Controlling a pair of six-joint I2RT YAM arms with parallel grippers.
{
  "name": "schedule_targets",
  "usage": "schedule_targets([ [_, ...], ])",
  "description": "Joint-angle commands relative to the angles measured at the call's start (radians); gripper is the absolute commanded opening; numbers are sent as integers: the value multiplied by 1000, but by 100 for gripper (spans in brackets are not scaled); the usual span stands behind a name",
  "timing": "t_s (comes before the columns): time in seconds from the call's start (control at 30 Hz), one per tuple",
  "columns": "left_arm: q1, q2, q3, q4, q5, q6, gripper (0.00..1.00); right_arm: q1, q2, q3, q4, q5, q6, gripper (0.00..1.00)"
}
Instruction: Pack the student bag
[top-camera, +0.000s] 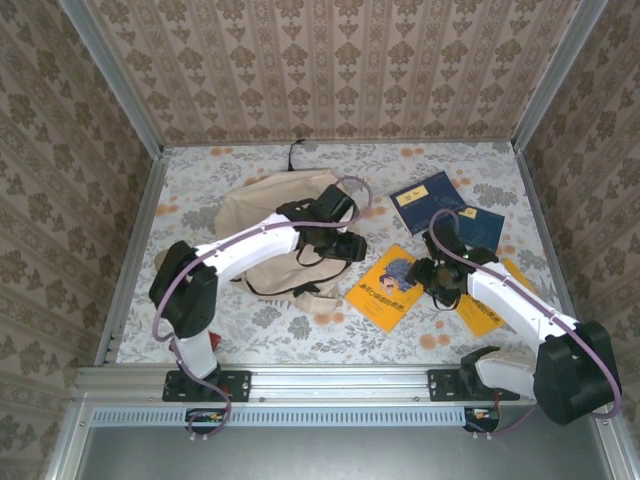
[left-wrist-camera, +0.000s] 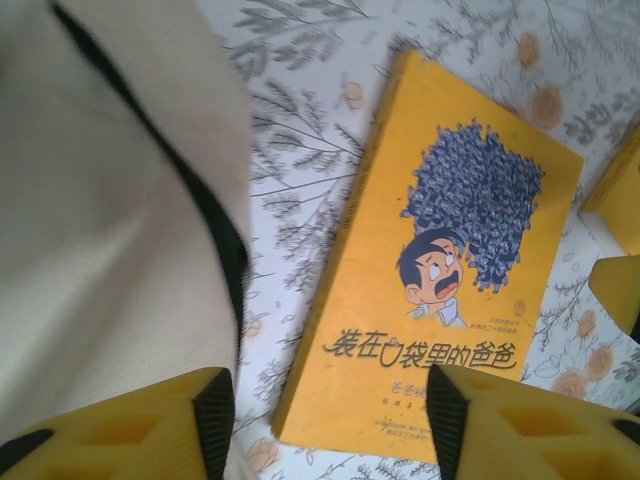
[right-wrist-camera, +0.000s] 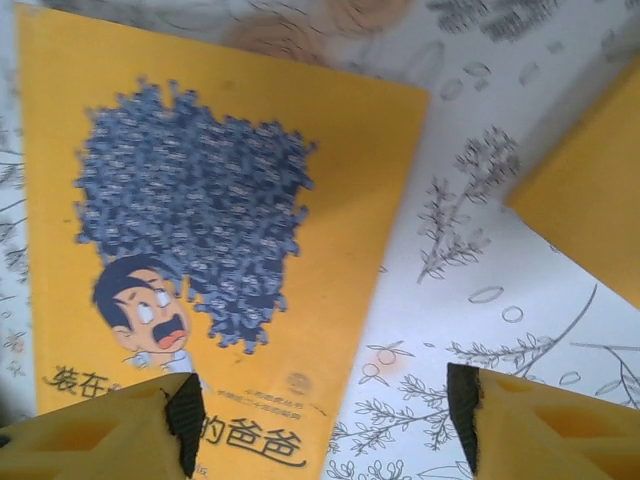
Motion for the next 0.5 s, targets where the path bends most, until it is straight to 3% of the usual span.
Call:
schedule_targets([
  [0.0, -19, 54, 58, -15, 19, 0, 51, -5, 15, -17, 35, -68, 29, 62],
  [0.1, -30, 113, 95, -32, 17, 3, 49, -6, 59, -13, 58, -82, 20, 50],
  [0.23, -45, 166, 115, -31, 23, 10, 46, -9, 120, -6, 85, -78, 9, 42],
  [0.47, -51, 225, 119, -22, 43, 4, 45, -13, 204, 16, 104, -52, -16, 40],
])
